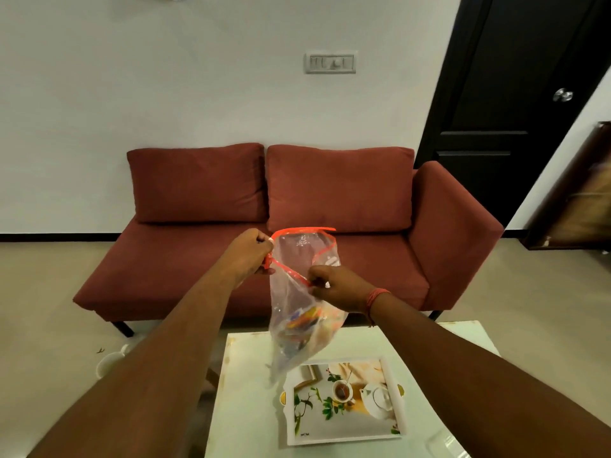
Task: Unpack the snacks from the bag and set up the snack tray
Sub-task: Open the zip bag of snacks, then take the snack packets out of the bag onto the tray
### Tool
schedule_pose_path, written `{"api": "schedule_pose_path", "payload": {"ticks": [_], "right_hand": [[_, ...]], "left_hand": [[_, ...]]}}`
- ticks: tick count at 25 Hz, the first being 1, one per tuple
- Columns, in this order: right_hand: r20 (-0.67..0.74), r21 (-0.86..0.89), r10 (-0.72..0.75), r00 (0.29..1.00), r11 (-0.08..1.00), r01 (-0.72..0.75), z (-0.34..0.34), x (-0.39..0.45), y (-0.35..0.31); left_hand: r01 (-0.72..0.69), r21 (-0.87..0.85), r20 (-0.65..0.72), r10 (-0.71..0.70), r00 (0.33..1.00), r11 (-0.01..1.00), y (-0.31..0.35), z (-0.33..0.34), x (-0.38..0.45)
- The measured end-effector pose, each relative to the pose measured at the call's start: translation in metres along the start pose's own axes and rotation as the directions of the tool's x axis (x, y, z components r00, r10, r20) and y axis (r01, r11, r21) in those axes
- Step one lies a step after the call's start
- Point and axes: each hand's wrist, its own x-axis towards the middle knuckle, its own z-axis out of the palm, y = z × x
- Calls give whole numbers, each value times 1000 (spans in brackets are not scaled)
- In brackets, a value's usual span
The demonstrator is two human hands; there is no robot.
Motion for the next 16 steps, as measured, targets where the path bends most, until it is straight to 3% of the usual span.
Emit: {"api": "schedule_pose_path", "payload": {"ticks": [4, 8, 10, 12, 14, 16], "right_hand": [[269, -248, 17, 963, 967, 52, 19, 21, -17], [464, -464, 198, 864, 885, 47, 50, 37, -29], [432, -615, 269, 861, 786, 63, 65, 42, -30], [295, -694, 294, 909, 720, -8, 77, 45, -30], [147, -702, 336, 930, 698, -142, 85, 47, -32], [50, -616, 364, 930, 745, -258, 93, 46, -32]], "left_hand": [[14, 159, -16, -12, 1000, 987, -47, -27, -3], [-27, 182, -32, 33, 999, 983, -67, -44, 4], [-51, 196, -38, 59, 998, 979, -76, -57, 9], [-72, 244, -63, 90, 994, 967, -86, -70, 16], [-57, 291, -116, 94, 989, 955, -93, -79, 24], [-6, 297, -157, 55, 986, 955, -98, -81, 33]]}}
